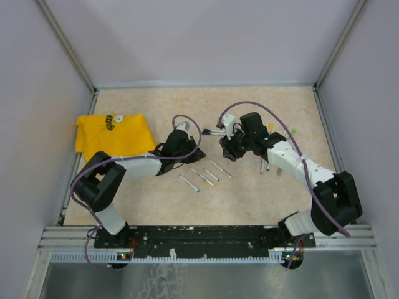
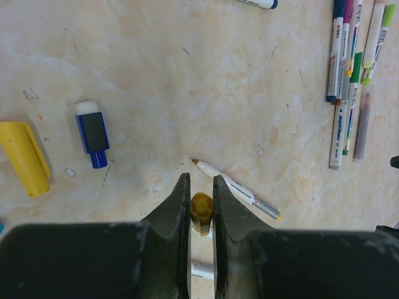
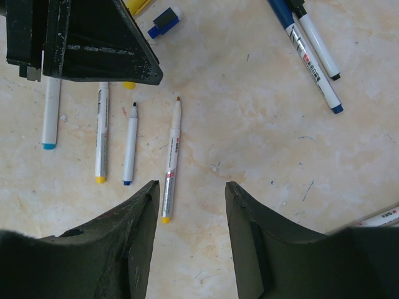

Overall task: Open the pen caps
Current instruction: Place the pen cap at the center of the board.

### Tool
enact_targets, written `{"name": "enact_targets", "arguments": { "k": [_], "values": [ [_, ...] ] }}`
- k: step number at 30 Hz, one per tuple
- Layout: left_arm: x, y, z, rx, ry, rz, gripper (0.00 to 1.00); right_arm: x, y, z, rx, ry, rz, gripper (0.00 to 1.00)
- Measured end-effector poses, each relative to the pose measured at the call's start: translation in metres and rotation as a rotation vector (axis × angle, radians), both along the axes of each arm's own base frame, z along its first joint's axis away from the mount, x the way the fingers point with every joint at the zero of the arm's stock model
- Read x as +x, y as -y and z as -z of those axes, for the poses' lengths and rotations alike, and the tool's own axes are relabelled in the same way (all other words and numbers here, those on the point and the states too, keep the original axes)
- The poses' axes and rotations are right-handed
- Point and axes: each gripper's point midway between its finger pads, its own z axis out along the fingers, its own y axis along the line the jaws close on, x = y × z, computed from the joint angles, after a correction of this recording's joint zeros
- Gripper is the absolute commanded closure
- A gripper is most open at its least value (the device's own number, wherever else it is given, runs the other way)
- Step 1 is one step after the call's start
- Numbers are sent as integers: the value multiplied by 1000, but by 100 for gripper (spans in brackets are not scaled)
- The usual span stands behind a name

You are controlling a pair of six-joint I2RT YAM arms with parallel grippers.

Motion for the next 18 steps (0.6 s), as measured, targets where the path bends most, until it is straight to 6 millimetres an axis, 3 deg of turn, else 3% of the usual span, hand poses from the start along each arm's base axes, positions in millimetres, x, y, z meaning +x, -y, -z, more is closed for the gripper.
{"name": "enact_targets", "arguments": {
  "k": [11,18],
  "values": [
    [5,3,6,19,-16,-5,100,0,0,0,0,0,0,53],
    [21,4,11,64,-17,-46,100,0,0,0,0,0,2,53]
  ]
}}
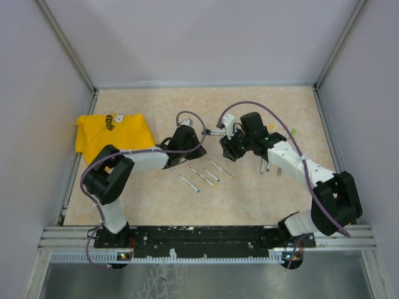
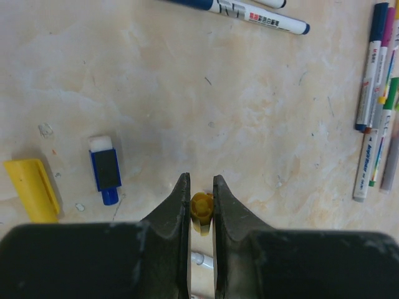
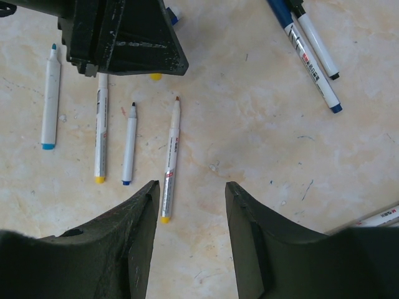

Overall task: Open the pen caps
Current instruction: Place the pen cap at the center of the board.

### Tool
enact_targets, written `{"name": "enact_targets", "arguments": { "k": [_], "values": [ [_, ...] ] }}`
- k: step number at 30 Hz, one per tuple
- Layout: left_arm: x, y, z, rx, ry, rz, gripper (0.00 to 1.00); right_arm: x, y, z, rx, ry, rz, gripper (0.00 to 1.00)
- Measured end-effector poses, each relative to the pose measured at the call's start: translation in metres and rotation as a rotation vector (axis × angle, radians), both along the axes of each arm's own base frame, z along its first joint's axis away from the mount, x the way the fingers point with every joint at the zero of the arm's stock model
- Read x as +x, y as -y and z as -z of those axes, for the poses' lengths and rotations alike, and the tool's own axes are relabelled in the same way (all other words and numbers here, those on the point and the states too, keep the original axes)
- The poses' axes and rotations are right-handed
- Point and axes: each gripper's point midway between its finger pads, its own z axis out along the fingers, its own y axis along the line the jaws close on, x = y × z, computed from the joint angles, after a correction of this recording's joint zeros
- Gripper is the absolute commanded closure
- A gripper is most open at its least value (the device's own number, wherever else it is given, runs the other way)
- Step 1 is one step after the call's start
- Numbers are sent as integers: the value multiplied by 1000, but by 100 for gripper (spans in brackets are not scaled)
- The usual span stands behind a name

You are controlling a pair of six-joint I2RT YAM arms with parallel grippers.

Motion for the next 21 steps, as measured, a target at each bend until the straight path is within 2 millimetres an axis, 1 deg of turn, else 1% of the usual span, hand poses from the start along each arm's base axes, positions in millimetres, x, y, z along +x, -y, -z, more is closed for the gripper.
{"name": "enact_targets", "arguments": {
  "k": [5,9,16,18,21],
  "values": [
    [10,-1,14,68,-26,-20,96,1,1,0,0,0,4,53],
    [15,-2,22,114,-43,-27,89,1,1,0,0,0,5,53],
    [18,-7,24,143,-38,-44,80,1,2,-1,2,3,6,53],
    [18,-8,24,148,-37,-48,77,1,2,-2,4,6,6,53],
    [19,-10,25,157,-34,-55,76,1,2,-4,7,11,6,53]
  ]
}}
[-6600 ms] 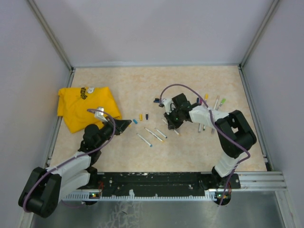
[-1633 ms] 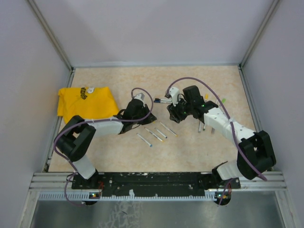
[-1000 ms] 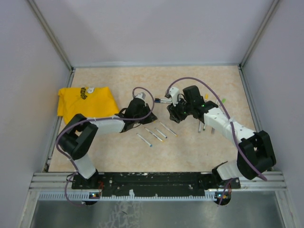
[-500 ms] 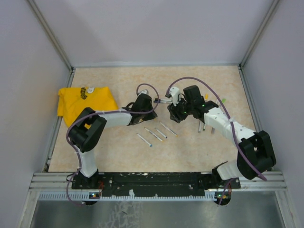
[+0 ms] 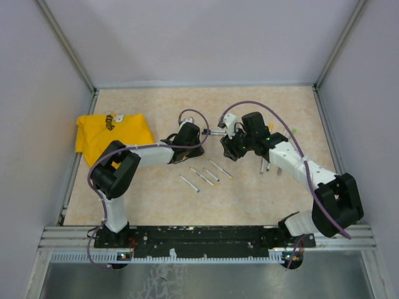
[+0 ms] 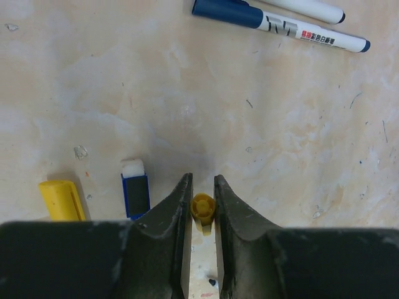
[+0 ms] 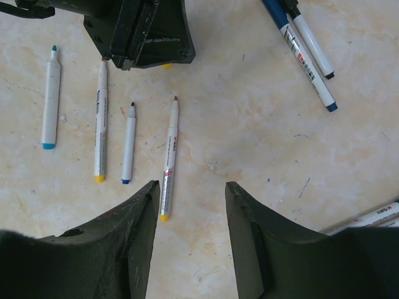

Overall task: Open the pen caps
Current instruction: Place the pen cap at the center of the board.

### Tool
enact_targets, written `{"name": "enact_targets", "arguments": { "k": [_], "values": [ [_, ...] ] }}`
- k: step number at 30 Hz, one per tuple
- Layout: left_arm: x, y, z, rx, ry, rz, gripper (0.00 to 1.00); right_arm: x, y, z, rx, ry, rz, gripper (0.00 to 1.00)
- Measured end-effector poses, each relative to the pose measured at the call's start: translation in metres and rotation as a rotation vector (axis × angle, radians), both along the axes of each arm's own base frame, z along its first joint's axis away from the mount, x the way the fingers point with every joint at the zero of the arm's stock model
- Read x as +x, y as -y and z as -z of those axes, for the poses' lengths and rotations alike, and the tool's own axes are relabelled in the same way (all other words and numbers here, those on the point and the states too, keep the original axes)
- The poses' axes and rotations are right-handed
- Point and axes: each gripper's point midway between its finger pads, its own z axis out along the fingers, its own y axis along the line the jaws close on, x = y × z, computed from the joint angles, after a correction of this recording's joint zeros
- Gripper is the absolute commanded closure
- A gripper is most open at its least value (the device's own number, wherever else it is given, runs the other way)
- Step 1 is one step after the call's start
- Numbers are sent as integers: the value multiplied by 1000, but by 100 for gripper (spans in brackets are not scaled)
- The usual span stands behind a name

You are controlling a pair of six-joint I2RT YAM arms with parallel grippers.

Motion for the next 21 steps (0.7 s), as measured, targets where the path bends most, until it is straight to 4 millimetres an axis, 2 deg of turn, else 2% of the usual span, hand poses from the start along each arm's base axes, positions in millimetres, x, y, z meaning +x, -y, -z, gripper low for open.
{"name": "enact_targets", "arguments": {
  "k": [10,21],
  "values": [
    [4,-6,-1,31,10,-24,66,0,1,0,1,-1,2,53],
    [2,-14,-6,62,15,-31,63,0,1,-1,2,-1,2,53]
  ]
}}
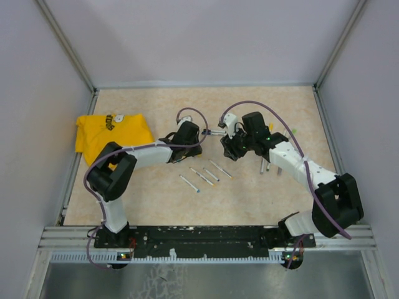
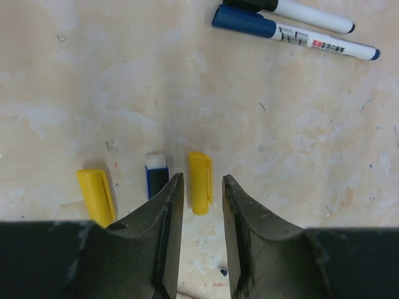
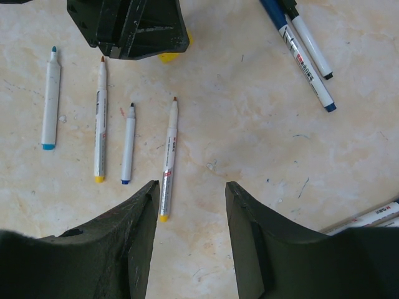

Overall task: Open the pen caps
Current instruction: Place the pen cap at the center of the board, then pick up the pen from the center of the board.

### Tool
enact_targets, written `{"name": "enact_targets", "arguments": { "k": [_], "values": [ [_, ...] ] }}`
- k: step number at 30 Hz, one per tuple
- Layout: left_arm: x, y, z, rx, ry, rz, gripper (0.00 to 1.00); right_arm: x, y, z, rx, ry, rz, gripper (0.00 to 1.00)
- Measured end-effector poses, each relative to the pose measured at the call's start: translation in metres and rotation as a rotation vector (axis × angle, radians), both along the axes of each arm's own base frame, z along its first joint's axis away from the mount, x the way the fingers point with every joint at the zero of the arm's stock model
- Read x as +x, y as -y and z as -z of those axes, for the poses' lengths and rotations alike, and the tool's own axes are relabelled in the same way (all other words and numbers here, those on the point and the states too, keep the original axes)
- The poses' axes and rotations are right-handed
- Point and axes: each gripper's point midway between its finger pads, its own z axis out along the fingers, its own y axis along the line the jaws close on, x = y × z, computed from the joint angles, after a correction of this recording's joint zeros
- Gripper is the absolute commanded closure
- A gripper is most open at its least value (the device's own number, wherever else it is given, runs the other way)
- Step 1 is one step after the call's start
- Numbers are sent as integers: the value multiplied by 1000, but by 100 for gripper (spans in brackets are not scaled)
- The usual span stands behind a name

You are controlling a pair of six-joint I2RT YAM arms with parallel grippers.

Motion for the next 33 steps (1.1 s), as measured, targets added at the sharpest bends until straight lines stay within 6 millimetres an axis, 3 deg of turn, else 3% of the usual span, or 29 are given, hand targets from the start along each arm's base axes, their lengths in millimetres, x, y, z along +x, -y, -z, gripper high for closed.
{"name": "enact_targets", "arguments": {
  "k": [3,7,12,15,23,29,33],
  "values": [
    [0,-1,-12,-4,17,8,62,0,0,0,0,0,0,53],
    [1,0,-43,-34,75,21,58,0,0,0,2,-1,-1,53],
    [-5,-6,-86,-74,170,45,49,0,0,-1,8,-3,-4,53],
    [-13,-14,-104,-84,226,66,39,0,1,-2,15,-5,-4,53],
    [-44,-38,-126,-109,362,141,6,1,6,-14,65,9,-13,51],
    [-70,-54,-143,-153,484,198,0,1,10,-33,140,44,-71,49],
    [-77,-60,-152,-157,530,220,0,4,4,-43,153,120,-202,41]
  ]
}}
